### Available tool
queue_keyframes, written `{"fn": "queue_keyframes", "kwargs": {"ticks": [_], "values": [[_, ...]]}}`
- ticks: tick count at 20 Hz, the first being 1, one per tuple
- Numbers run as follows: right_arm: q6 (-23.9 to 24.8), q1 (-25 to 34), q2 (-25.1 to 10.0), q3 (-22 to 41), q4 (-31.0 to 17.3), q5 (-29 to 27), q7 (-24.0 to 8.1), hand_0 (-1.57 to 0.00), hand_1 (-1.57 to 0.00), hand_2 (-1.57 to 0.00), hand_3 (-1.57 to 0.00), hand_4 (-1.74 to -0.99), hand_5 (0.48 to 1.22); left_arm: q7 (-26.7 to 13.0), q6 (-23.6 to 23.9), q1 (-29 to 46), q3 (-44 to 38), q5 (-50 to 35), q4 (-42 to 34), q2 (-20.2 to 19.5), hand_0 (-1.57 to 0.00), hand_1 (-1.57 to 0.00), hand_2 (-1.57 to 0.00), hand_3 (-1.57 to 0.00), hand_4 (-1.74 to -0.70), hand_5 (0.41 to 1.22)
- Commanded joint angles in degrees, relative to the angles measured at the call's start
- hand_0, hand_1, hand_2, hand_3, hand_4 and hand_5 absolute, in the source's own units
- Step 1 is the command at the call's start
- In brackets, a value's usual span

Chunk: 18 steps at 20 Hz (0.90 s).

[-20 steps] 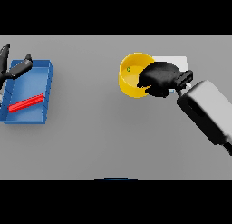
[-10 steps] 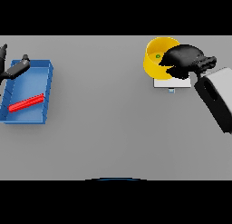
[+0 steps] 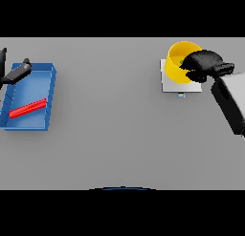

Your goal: Pick up the red beaker and tilt it to pour out 1 green nut into yellow bowl. Pick up the yellow bowl and place it on the metallic measuring scale.

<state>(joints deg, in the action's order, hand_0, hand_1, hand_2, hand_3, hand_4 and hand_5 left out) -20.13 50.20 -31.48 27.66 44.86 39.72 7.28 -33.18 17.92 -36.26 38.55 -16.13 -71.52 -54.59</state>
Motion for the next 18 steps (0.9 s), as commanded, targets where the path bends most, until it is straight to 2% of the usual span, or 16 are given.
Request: {"fn": "queue_keyframes", "kwargs": {"ticks": [1,6,9,11,12,13,15,16,18], "values": [[1.1,0.4,0.7,0.2,-1.6,0.4,-0.2,-1.57,-1.57,-1.57,-1.41,-1.724,1.221,0.1,-0.1,0.4,0.0,-0.1,-0.2,-0.3,0.00,0.00,0.00,0.00,-0.81,0.749],[3.1,1.9,2.6,0.6,-7.4,0.4,-0.5,-1.57,-1.49,-1.57,-1.50,-1.727,1.221,0.1,-0.3,-0.5,-0.3,-0.4,0.3,0.1,0.00,0.00,0.00,0.00,-0.80,0.725],[4.0,2.7,3.1,0.7,-10.2,-0.3,2.2,-1.55,-1.42,-1.57,-1.48,-1.721,1.221,0.0,-0.3,-0.8,-0.4,-0.4,0.4,0.3,0.00,0.00,0.00,0.00,-0.81,0.734],[2.8,3.3,3.1,0.7,-11.2,-0.9,1.8,-1.54,-1.41,-1.57,-1.17,-1.728,1.221,-0.2,-0.1,-0.5,-0.1,-0.1,-0.4,0.0,0.00,0.00,0.00,0.00,-0.81,0.740],[2.1,3.3,3.2,0.5,-11.2,-1.4,1.2,-1.54,-1.44,-1.50,-1.02,-1.659,1.221,-0.3,-0.4,-0.4,0.1,-0.2,0.3,0.5,0.00,0.00,0.00,0.00,-0.81,0.745],[2.0,2.9,3.6,0.4,-11.1,-1.8,0.0,-1.52,-1.35,-1.35,-0.91,-1.596,1.134,-0.4,-0.6,-0.9,0.3,-0.1,0.4,0.9,0.00,0.00,0.00,0.00,-0.81,0.745],[1.4,2.9,3.5,0.2,-11.3,-2.2,0.9,-0.98,-0.87,-0.95,-0.76,-1.504,0.983,-0.4,-0.6,-1.2,0.2,0.0,1.1,1.0,0.00,0.00,0.00,0.00,-0.81,0.744],[1.1,3.3,3.5,0.3,-11.8,-2.0,1.1,-0.78,-0.69,-0.81,-0.71,-1.470,0.928,-0.5,-0.8,-1.0,0.2,-0.1,1.3,1.0,0.00,0.00,0.00,0.00,-0.81,0.745],[0.9,3.3,3.5,0.4,-12.6,-1.8,1.2,-0.50,-0.44,-0.60,-0.64,-1.425,0.851,0.1,-0.9,-1.2,0.1,0.1,2.2,1.3,0.00,0.00,0.00,0.00,-0.81,0.740]]}}
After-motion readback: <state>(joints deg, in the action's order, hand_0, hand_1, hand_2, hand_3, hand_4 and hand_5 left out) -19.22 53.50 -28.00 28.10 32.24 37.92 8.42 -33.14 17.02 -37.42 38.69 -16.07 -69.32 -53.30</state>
